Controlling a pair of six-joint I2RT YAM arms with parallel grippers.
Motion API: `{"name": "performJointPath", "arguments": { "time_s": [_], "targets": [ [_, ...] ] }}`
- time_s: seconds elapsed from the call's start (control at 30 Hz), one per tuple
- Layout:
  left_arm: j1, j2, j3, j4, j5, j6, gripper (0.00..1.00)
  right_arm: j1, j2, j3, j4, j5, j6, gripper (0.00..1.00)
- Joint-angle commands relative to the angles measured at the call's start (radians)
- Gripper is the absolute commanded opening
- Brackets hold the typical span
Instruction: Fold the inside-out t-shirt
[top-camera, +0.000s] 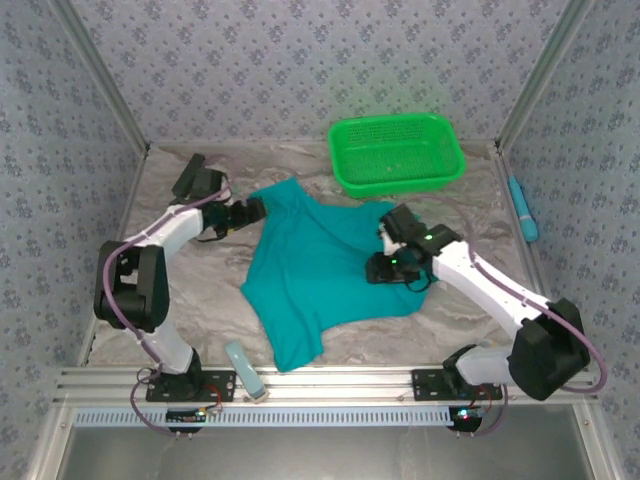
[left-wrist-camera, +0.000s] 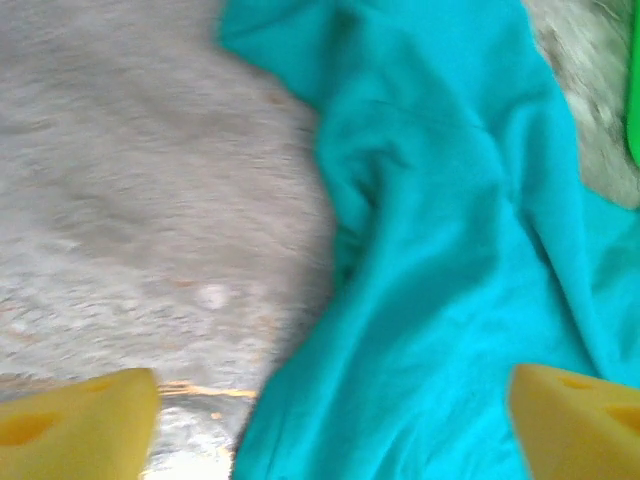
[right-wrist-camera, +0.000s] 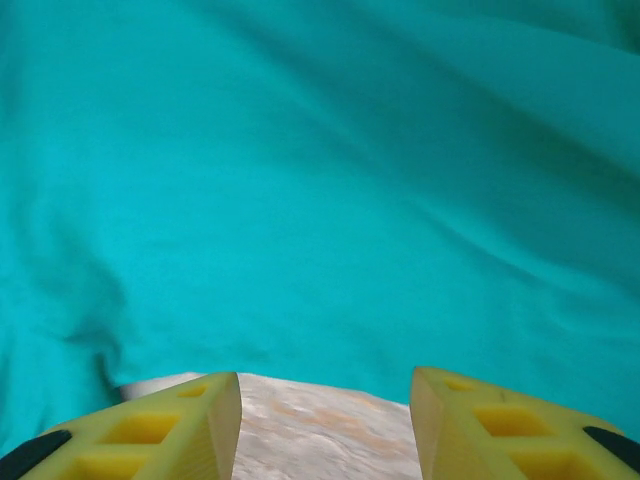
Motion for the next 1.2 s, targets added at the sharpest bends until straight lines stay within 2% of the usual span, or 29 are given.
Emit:
{"name": "performJointPath", "arguments": {
  "time_s": [0.0,0.1,0.27,0.4,0.5,0.63,0.67,0.73,0.8,0.9,0.97,1.07,1.17],
  "targets": [
    [0.056,0.061,0.025,-0.035,0.095,-0.097,0.75,0.172,0.089,0.083,0.141,0.058,-0.026,0.51],
    [0.047,0.071,0.052,-0.064,0.076,-0.076,0.83,0.322,0.256,0.25,0.226,0.116,-0.067,0.51],
    [0.047,0.084,0.066,-0.065,0.045,-0.06,0.81,0.495,0.594,0.569,0.267,0.193,-0.2,0.52],
    [0.062,0.094,0.07,-0.084,0.029,-0.072,0.8,0.53,0.816,0.795,0.156,0.193,-0.204,0.52],
    [0.081,0.106,0.079,-0.123,0.012,-0.08,0.8,0.549,0.898,0.83,0.093,0.241,-0.184,0.52],
    [0.087,0.103,0.075,-0.15,0.031,-0.056,0.8,0.544,0.97,0.846,0.061,0.241,-0.123,0.49],
    [0.087,0.099,0.068,-0.152,0.031,-0.047,0.8,0.54,0.978,0.845,0.067,0.226,-0.116,0.41],
    [0.087,0.096,0.055,-0.158,0.023,-0.032,0.8,0.537,0.967,0.826,0.087,0.208,-0.107,0.14],
    [0.086,0.094,0.042,-0.159,0.027,-0.02,0.8,0.526,0.91,0.782,0.112,0.179,-0.079,0.02],
    [0.079,0.084,0.03,-0.156,0.055,-0.016,0.77,0.474,0.754,0.644,0.19,0.092,-0.03,0.0],
    [0.051,0.065,0.025,-0.153,0.031,0.002,0.76,0.418,0.634,0.519,0.261,0.042,0.028,0.0],
    [-0.014,0.047,0.039,-0.154,-0.043,0.034,0.78,0.317,0.501,0.328,0.319,0.031,0.082,0.0],
    [-0.038,0.076,0.054,-0.13,-0.048,0.002,0.78,0.208,0.442,0.147,0.33,0.023,0.125,0.0]
  ]
}}
